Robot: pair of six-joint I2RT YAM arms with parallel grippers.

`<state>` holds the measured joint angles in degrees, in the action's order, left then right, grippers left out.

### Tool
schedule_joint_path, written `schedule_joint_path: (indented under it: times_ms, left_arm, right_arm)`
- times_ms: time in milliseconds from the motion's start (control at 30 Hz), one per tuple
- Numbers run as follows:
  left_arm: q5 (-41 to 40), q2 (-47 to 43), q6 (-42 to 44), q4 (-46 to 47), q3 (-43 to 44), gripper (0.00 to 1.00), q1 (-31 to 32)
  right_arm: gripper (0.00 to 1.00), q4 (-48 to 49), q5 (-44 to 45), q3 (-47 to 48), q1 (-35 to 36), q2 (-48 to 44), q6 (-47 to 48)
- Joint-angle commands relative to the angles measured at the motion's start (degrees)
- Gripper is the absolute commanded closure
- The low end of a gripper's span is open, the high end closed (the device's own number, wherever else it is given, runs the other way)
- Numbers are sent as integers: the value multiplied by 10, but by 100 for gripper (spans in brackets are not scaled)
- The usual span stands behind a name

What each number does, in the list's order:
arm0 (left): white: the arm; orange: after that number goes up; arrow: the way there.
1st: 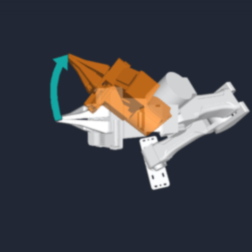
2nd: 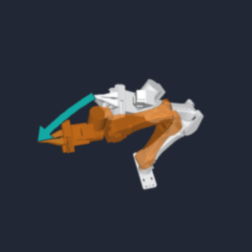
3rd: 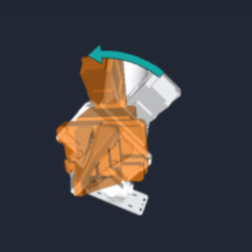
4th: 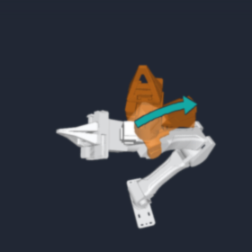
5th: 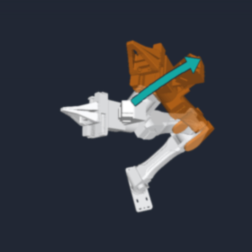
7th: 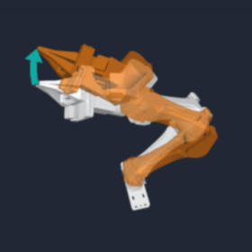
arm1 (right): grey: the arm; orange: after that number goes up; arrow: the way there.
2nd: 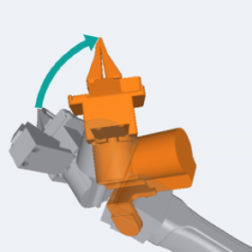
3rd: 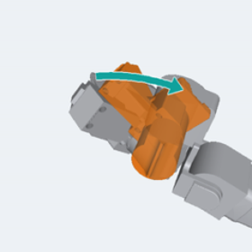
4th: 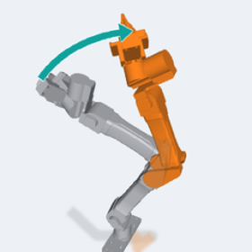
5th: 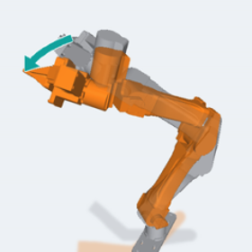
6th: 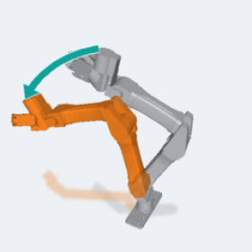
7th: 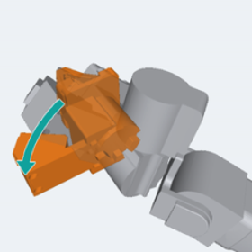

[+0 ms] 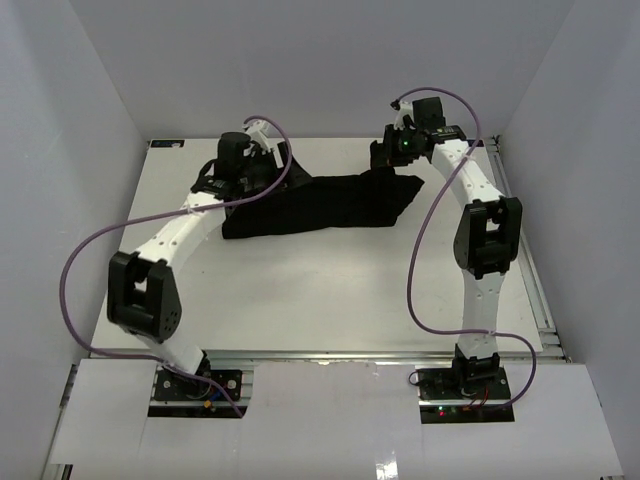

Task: Fold and stack the t-shirts
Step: Fold the folded rectangular tshirt in 1/3 of the way

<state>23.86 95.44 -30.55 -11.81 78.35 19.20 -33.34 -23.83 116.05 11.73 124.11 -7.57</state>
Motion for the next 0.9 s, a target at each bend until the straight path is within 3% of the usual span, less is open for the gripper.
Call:
schedule_joint_path:
  times_ms: [0, 300, 867]
  left_arm:
    - [-41, -84, 33, -44, -42, 16, -8]
    - [-74, -215, 22, -99, -136, 15, -19]
    - [-111, -315, -3, -163, -190, 15, -20]
  right_arm:
    - [94, 10, 23, 40, 15, 15, -16]
    - [94, 28, 58, 47, 66, 50, -28]
    - [94, 80, 114, 66, 119, 113, -42]
